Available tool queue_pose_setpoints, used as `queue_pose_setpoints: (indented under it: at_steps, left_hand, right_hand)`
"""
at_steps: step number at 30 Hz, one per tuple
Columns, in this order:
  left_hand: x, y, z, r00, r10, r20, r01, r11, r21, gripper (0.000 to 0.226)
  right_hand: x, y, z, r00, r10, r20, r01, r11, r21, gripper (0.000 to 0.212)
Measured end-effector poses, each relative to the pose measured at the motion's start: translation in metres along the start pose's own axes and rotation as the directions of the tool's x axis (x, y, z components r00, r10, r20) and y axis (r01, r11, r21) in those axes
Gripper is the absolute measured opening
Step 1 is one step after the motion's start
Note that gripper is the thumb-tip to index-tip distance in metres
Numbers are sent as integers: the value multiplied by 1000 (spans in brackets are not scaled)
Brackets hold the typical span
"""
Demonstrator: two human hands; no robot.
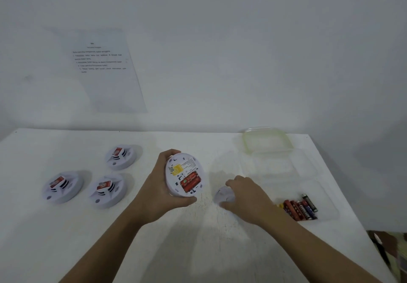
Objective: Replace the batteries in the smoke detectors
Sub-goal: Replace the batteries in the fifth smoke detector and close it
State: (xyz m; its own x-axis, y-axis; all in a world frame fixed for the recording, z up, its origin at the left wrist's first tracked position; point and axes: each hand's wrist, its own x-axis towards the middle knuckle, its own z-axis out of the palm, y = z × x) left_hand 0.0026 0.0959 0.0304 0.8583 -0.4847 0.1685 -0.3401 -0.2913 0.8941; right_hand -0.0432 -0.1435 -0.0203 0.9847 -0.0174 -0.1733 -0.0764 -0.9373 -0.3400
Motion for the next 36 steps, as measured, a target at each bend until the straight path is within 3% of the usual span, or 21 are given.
queue_pose_setpoints:
  at_steps: [4, 11, 14, 17, 19, 20, 22, 27, 30, 33, 36]
  left_hand:
    - [-8, -6, -2, 999, -41, 5, 41, 998, -44, 94]
    - [-11, -8, -5, 999, -47, 20, 48, 998, -47, 94]
    - [-9, -5, -6, 999, -39, 26, 40, 998, -47, 93]
    - [-7, 0, -8, 999, -32, 18, 33, 998, -51, 92]
    - [-4, 3, -7, 1000, -19, 11, 20, 999, -48, 92]
    - [-2, 5, -5, 1000, -10, 11, 11, 999, -42, 92]
    - [2, 9, 0, 1000, 11, 10, -10, 1000, -25, 92]
    - [13, 23, 13, 997, 68, 21, -69, 997, 23, 86]
    - [20, 27, 16, 996, 77, 55, -80, 995, 55, 78]
    - [28, 24, 17, 991, -19, 129, 15, 999, 29, 62]
    - [29, 28, 22, 996, 18, 88, -20, 1000, 20, 69]
  right_hand:
    - [3, -6, 11, 999, -5, 45, 10, 995, -104, 43]
    - [18, -6, 8, 997, 63, 35, -65, 997, 44, 46]
    - [17, -5, 6, 988, 40, -148, 3, 960, 280, 13]
    - [7, -15, -13, 925, 63, -374, 149, 846, 512, 28]
    - [-4, -30, -36, 854, 56, -517, 295, 767, 570, 14]
    - [-8, -38, -45, 825, 47, -564, 358, 728, 584, 6]
    - [-13, -51, -59, 773, 7, -634, 451, 697, 558, 10]
    - [-9, -61, -57, 662, -126, -738, 538, 767, 351, 15]
    - [-11, -57, -54, 685, -167, -709, 539, 771, 340, 22]
    - [-15, -51, -56, 753, -219, -621, 519, 778, 354, 33]
    - [-16, -39, -61, 801, -250, -544, 485, 804, 344, 37]
